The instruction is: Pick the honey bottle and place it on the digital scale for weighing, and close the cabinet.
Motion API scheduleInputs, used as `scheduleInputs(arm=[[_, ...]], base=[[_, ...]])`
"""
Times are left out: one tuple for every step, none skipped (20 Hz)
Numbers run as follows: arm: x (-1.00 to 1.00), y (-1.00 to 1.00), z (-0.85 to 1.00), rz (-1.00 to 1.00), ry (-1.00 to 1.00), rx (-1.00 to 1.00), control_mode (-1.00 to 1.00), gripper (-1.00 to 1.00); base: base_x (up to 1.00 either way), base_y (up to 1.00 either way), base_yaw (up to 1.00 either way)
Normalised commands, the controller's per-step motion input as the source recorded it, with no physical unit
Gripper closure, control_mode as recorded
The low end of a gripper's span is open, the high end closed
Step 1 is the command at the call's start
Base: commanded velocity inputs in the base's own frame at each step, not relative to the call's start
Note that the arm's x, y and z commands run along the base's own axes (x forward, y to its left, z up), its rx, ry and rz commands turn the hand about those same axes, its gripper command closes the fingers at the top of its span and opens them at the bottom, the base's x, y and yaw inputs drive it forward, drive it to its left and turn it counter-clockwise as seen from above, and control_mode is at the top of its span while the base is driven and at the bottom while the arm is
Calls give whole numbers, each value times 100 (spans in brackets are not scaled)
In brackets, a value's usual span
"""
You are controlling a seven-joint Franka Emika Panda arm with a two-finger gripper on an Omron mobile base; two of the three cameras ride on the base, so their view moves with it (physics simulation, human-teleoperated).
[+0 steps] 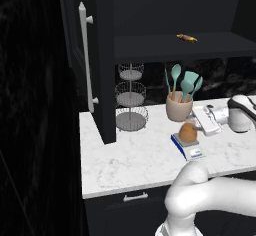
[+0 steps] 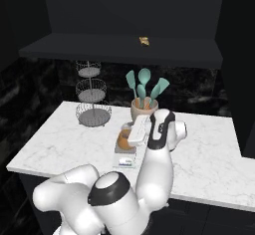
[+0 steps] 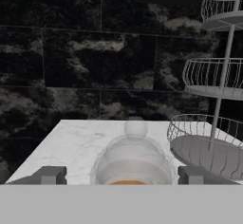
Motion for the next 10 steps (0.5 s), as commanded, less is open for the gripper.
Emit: scheduleInputs(arm=[[-10, 0, 4, -2, 3, 0, -100, -100], [0, 1, 6, -5, 5, 0, -100, -100], [0, 9, 7, -6, 5, 0, -100, -100], [0, 13, 3, -7, 4, 0, -100, -100], [0, 13, 10, -8, 3, 0, -100, -100], [0, 12, 16, -8, 2, 0, -100, -100], [0, 8, 24, -8, 0, 0, -100, -100], [0, 0, 33, -9, 0, 0, -100, -100], [0, 0, 24, -7, 0, 0, -100, -100], [14, -3, 18, -5, 0, 2, -100, -100]], base=[[0, 0, 0], [0, 0, 0], [0, 0, 0], [0, 0, 0], [0, 0, 0], [0, 0, 0], [0, 0, 0], [0, 0, 0], [0, 0, 0], [0, 0, 0]])
